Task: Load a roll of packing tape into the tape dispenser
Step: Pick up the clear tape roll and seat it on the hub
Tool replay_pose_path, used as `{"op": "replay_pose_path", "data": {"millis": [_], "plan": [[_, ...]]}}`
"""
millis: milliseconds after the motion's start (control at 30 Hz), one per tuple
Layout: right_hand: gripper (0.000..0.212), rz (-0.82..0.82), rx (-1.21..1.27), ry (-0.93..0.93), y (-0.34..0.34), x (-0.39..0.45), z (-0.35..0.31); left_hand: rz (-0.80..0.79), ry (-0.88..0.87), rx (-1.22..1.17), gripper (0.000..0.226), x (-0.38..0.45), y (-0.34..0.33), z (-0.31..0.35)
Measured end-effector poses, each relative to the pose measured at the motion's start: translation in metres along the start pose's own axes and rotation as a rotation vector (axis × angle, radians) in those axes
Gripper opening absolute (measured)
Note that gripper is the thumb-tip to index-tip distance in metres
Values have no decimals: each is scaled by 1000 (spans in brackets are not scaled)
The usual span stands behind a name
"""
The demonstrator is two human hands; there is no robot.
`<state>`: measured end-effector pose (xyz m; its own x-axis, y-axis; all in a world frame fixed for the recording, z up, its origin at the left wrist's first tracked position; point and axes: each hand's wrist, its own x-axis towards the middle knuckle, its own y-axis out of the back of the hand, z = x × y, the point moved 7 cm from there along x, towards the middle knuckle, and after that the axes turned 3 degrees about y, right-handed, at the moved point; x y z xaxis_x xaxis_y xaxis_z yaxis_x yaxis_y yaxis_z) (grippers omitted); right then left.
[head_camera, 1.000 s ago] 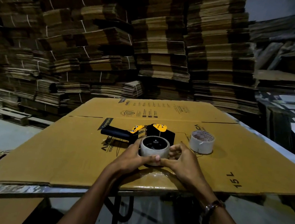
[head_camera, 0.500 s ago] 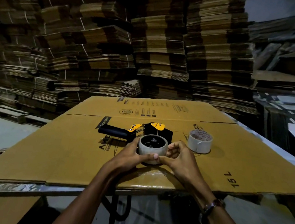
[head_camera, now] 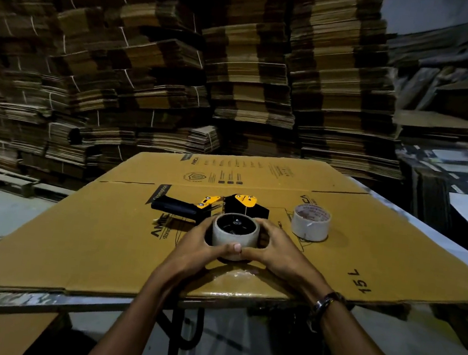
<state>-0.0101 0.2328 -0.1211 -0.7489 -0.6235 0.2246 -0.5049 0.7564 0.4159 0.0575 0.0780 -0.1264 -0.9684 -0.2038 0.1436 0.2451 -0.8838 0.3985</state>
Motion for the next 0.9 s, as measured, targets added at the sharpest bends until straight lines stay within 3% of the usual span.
{"op": "replay_pose_path", "data": {"millis": [233,333,467,633,800,900], "plan": [[75,73,-33,-1,0,0,5,575,-55,213,61,-43,-7,17],[75,77,-28,-6,-1,0,7,710,7,210,45,-55,-15,23],[81,68,7,-26,-1,1,11,763,30,156,30,-60,-20,25],[85,34,72,-36,-5,1,14,773,-100,256,13,-66,-43,32],[74,47,7,-8,-3,1,13,754,-24,138,35,-56,-31,24],[85,54,-30,2,-1,2,11,615,63,53,51,-37,-17,16]]}}
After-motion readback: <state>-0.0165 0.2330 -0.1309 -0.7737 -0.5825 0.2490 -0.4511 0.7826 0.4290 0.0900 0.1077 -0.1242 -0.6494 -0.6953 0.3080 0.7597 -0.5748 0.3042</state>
